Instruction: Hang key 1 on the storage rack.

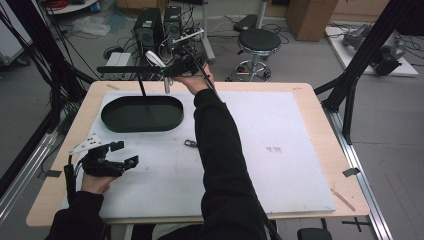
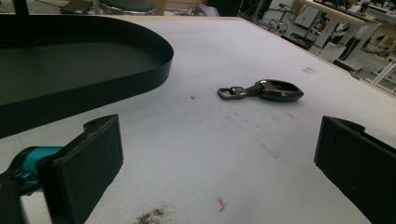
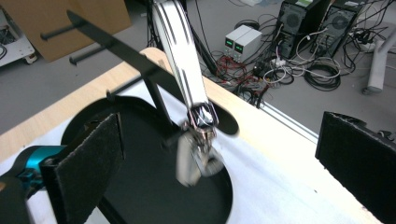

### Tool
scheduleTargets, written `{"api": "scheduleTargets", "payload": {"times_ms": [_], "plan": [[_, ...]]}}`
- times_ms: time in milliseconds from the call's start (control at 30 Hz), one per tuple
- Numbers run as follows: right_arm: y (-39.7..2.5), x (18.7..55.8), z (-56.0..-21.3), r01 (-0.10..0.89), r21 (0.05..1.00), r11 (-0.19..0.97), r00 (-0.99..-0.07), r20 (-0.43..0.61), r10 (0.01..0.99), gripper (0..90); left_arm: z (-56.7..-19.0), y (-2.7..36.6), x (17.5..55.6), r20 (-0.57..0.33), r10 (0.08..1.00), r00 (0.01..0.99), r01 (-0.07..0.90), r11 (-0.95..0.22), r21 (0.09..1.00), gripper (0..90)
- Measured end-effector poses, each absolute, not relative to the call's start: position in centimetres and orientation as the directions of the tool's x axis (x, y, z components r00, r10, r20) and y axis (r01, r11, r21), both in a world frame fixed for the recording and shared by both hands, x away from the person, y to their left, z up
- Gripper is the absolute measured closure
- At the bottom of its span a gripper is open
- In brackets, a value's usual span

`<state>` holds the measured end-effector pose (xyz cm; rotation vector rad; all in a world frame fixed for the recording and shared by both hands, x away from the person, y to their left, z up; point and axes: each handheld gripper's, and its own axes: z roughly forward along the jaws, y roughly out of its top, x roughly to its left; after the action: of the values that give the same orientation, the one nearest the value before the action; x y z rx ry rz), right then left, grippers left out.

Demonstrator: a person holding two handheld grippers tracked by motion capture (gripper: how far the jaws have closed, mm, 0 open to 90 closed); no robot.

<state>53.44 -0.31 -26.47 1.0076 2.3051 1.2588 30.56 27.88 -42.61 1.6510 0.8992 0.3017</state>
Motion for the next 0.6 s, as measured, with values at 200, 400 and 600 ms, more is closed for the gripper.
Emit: {"api": "scheduleTargets", "payload": {"times_ms": [200, 400, 600], "plan": [[-2.5, 52.8, -27.0, 0.426, 0.833, 0.353, -0.69, 0.047, 0.722, 0.7, -42.6, 27.8, 30.5, -0.265, 0.695, 0.669, 0.397, -0.032, 0.917, 1.7], [-4.6, 52.0, -27.6, 0.42, 0.837, 0.35, -0.685, 0.04, 0.727, 0.7, -42.6, 27.8, 30.5, -0.261, 0.696, 0.67, 0.395, -0.036, 0.918, 1.7], [-6.4, 51.2, -28.4, 0.426, 0.835, 0.348, -0.681, 0.043, 0.731, 0.7, -42.6, 27.8, 30.5, -0.255, 0.696, 0.671, 0.395, -0.044, 0.918, 1.7]]}}
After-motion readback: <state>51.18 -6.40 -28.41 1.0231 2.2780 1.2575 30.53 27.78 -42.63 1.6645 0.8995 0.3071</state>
